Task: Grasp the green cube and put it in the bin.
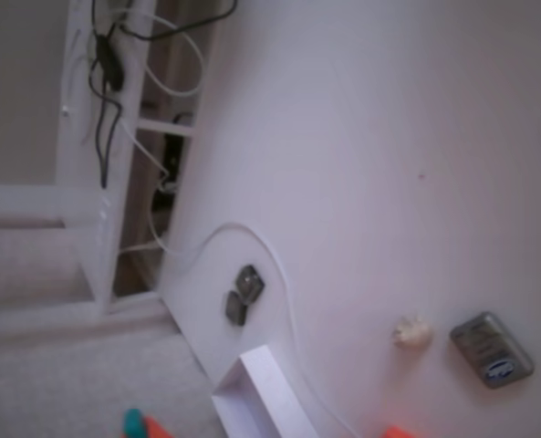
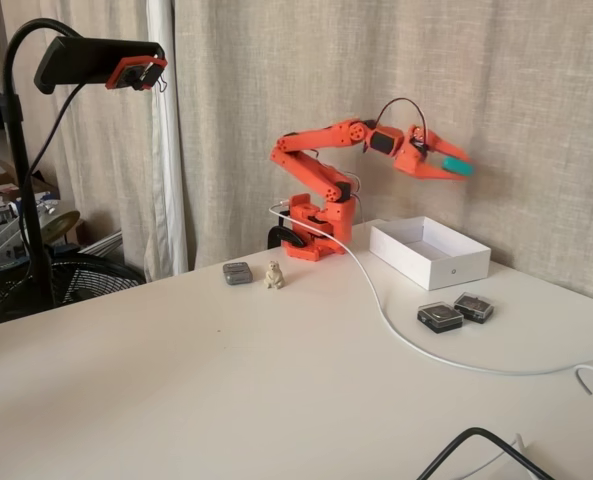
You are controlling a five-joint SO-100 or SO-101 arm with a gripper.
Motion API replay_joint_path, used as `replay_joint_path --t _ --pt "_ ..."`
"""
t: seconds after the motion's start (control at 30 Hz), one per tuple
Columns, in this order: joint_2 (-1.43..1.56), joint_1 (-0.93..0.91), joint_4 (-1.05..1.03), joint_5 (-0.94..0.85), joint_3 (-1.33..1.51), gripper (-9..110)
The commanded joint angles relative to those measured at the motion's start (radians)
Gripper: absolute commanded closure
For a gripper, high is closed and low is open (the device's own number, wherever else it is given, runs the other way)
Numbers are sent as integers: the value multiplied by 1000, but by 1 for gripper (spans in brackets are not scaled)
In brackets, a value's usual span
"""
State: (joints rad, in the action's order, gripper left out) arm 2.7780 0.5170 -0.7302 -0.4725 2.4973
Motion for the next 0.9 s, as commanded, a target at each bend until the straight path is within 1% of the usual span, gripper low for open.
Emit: replay_joint_path --t 0.0,0.07,0.27,0.5,0.6,0.67,0.7,0.77,0.87 --pt "75 41 -268 -54 -12 110" --pt "83 38 -356 -81 -9 110" --pt "48 3 -523 -204 0 110" --pt "41 5 -534 -236 28 109" --pt "37 -9 -525 -262 35 99" --pt "34 -20 -518 -278 38 82" --pt "34 -28 -512 -281 41 77" --pt "34 -31 -488 -281 52 71" --pt "35 -37 -456 -281 67 65"
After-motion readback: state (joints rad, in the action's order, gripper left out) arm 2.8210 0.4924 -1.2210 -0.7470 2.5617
